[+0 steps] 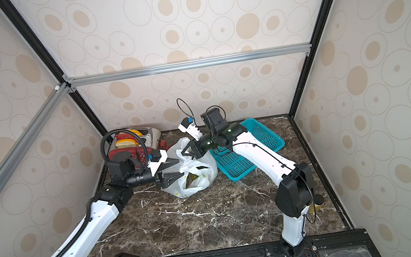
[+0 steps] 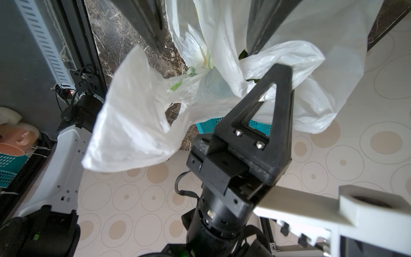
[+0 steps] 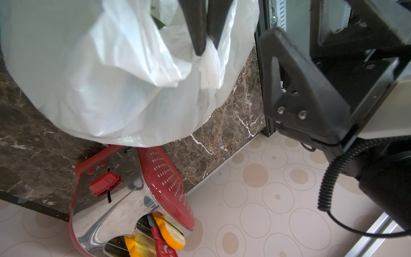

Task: Place the pineapple into a plastic bag & tie a knot
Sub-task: Cross the plastic bag at the center of the board.

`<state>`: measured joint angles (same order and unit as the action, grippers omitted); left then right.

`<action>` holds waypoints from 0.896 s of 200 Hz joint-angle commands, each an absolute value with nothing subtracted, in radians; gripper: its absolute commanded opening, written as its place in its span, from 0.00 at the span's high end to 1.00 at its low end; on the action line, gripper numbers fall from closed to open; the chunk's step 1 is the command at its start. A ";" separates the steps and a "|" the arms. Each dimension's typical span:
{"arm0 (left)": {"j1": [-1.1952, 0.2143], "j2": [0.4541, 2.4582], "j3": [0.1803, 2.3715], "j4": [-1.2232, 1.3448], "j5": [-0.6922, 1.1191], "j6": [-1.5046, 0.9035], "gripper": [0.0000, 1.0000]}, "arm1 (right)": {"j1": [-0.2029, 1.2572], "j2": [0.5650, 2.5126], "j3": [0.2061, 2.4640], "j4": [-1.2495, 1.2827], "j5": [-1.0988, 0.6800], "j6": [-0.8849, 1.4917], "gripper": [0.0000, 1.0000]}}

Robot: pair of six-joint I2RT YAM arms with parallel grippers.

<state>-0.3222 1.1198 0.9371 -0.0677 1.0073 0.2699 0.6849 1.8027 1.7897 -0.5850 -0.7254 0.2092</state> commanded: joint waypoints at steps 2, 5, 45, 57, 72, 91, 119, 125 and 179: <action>-0.332 1.067 0.963 -0.054 1.035 0.236 0.36 | 0.687 1.814 1.822 -0.601 -0.716 0.216 1.00; -0.333 1.065 0.967 -0.054 1.036 0.232 0.35 | 0.687 1.814 1.821 -0.601 -0.715 0.215 1.00; -0.365 1.070 1.020 -0.120 1.095 0.218 0.20 | 0.688 1.816 1.822 -0.603 -0.721 0.218 1.00; -0.377 1.078 1.047 -0.213 1.093 0.279 0.18 | 0.688 1.816 1.822 -0.604 -0.720 0.217 1.00; -0.382 1.080 1.061 -0.278 1.076 0.319 0.11 | 0.689 1.817 1.824 -0.604 -0.720 0.216 1.00; -0.384 1.065 1.060 -0.320 1.041 0.353 0.04 | 0.687 1.816 1.825 -0.606 -0.719 0.213 1.00; -0.445 1.059 1.067 -0.310 0.940 0.383 0.01 | 0.687 1.817 1.823 -0.611 -0.726 0.213 1.00; -0.463 1.064 1.070 -0.294 0.918 0.381 0.01 | 0.687 1.816 1.822 -0.612 -0.726 0.213 1.00; -0.531 1.120 1.101 -0.092 0.803 0.304 0.10 | 0.688 1.814 1.819 -0.619 -0.723 0.205 1.00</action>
